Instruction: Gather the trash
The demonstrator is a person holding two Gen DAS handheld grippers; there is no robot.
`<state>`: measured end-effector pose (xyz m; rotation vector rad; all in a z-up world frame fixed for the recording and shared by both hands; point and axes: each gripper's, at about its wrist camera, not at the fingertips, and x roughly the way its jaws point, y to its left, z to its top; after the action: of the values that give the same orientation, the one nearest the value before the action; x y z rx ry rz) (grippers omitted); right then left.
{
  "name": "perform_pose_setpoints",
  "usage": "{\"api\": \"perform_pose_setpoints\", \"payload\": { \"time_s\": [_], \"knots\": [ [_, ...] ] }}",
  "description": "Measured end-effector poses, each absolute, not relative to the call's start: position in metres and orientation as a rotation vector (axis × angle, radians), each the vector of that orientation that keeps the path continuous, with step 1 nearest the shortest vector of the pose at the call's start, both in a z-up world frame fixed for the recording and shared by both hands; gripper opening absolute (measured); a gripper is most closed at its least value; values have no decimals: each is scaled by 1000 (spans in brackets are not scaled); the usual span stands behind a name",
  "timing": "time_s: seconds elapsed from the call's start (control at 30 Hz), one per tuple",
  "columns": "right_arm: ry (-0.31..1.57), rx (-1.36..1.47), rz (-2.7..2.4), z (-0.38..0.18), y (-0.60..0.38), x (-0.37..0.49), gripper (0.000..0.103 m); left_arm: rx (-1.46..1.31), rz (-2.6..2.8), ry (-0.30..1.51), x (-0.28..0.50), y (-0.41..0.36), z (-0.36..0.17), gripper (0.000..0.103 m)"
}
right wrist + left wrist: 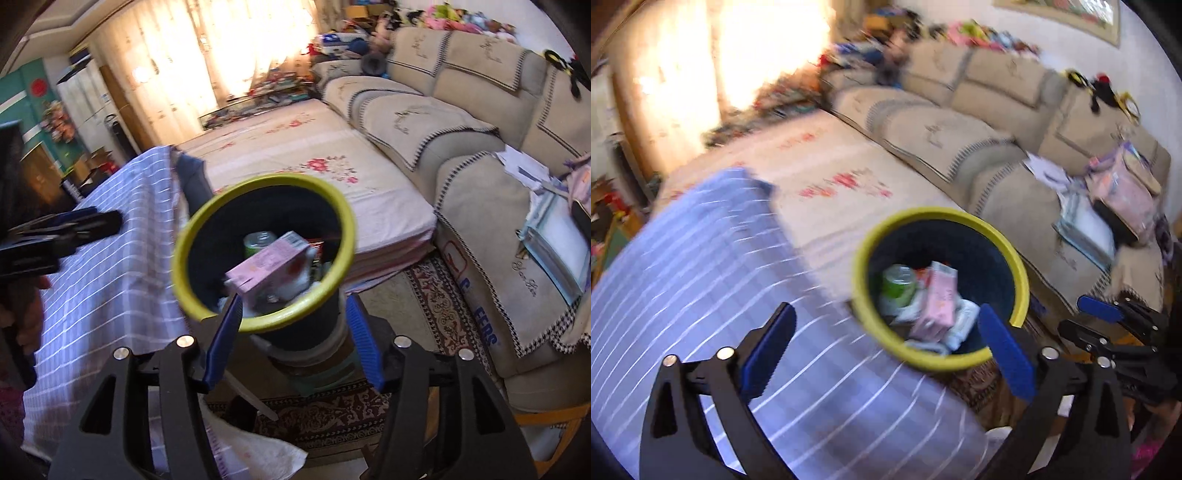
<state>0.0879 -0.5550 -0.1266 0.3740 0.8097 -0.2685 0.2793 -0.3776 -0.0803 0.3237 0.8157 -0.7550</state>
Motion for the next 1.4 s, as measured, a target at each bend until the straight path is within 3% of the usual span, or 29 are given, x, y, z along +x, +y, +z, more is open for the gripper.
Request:
{"api": "perform_pose_setpoints", "payload": {
  "time_s": [0.27, 0.37, 0.57, 0.83, 1.4],
  "knots": [
    [743, 266, -163, -89, -493, 78, 85, 162, -480, 684, 213, -225, -40, 98],
    [699, 211, -133, -71, -470, 71, 92, 106, -368, 650, 193, -170, -32, 98],
    [635, 130, -101, -46, -434, 56, 95, 21, -201, 581, 144, -81, -16, 98],
    [569, 86, -77, -27, -404, 24, 96, -51, -129, 522, 78, -16, -3, 98],
    [517, 98, -62, -16, -391, 1, 96, -60, -146, 504, 36, -13, -1, 98]
  ]
}}
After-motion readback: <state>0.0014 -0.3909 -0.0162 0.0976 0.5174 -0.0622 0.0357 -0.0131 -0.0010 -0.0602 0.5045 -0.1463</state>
